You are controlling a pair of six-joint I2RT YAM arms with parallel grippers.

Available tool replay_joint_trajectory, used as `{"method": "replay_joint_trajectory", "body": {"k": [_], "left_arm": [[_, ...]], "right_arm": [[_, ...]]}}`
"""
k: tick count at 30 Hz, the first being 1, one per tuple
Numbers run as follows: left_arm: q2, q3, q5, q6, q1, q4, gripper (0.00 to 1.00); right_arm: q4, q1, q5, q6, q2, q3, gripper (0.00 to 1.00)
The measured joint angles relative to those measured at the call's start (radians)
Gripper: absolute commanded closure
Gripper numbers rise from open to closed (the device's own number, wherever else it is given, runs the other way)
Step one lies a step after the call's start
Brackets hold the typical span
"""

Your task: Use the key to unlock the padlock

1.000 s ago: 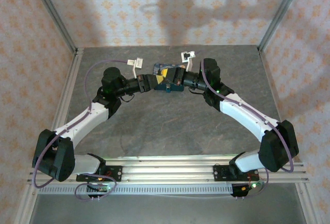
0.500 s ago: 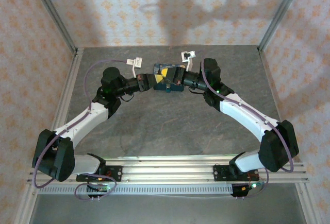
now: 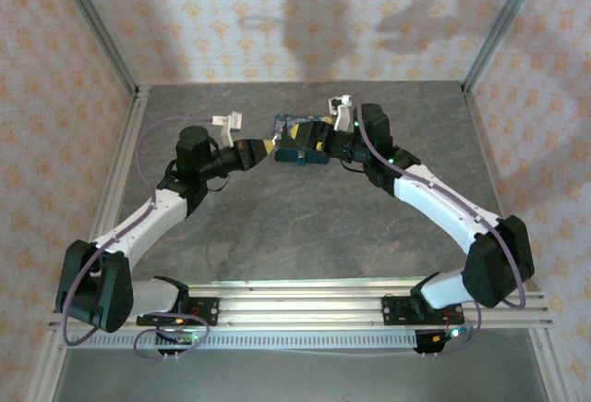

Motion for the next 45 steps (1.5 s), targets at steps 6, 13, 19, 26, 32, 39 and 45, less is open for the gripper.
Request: {"method": "replay_joint_trajectory", "body": {"k": [6,13,19,26,32,39,45], "left_arm": [[0.019,0.016,-0.151,0.13,0.008,-0.167,1.0],[0.187,0.124,-0.258,0.179,0.038,-0.212,1.0],[0.327,0.224,-0.283,0.192,0.047,-0.212,1.0],[0.402,0.27,-0.285,0.195,0.057,-0.198,1.0],[0.409,0.27,-0.284,0.195,0.057,-0.197,1.0],[0.409,0.257,-0.273,0.196,0.057,-0.193,1.0],[0.409,0.227,-0.266,0.2,0.057,-0.188,1.0]], "right_arm": [[-0.23,0.067,0.319,-0.064,0.138,0.125,0.42],[-0.336,0.156,0.56,-0.067,0.468,0.212,0.43],[-0.366,0.159,0.675,-0.069,0.617,0.284,0.45],[-0.341,0.159,0.754,-0.099,0.655,0.33,0.45],[-0.333,0.159,0.779,-0.104,0.692,0.339,0.46],[-0.331,0.159,0.778,-0.103,0.725,0.351,0.47],[-0.335,0.159,0.781,-0.103,0.729,0.383,0.46]]}}
